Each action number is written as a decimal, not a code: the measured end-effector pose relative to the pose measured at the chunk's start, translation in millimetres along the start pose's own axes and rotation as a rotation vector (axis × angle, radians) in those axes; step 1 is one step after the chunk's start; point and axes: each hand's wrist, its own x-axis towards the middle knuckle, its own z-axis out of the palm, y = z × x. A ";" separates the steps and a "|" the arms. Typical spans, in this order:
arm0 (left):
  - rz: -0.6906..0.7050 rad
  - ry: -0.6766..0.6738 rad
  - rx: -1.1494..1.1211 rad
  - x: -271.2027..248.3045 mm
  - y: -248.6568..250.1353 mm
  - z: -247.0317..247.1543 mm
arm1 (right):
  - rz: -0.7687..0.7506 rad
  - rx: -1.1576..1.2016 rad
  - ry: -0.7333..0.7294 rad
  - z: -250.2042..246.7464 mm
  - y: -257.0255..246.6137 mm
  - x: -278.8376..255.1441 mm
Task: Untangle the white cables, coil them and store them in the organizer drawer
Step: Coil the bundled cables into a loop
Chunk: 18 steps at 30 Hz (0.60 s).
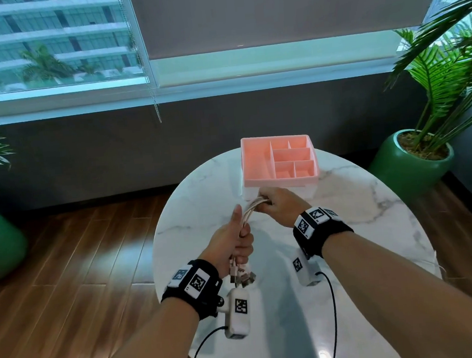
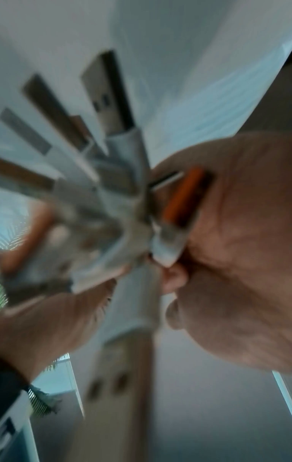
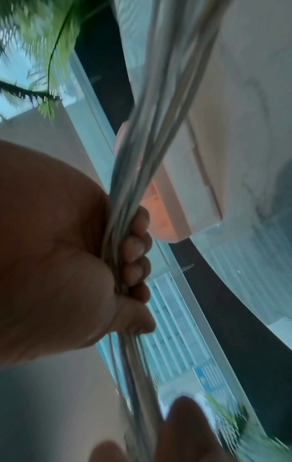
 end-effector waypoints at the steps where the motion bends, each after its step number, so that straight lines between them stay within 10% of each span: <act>1: 0.013 0.014 0.001 0.6 3.7 -1.4 | 0.035 0.031 -0.010 1.0 7.9 -2.2; 8: 0.137 0.150 0.152 6.6 16.9 -16.5 | 0.161 0.180 -0.066 -5.8 51.7 -30.2; 18: 0.110 -0.041 0.338 5.0 -11.0 11.2 | 0.122 -0.010 0.199 -77.6 9.3 10.6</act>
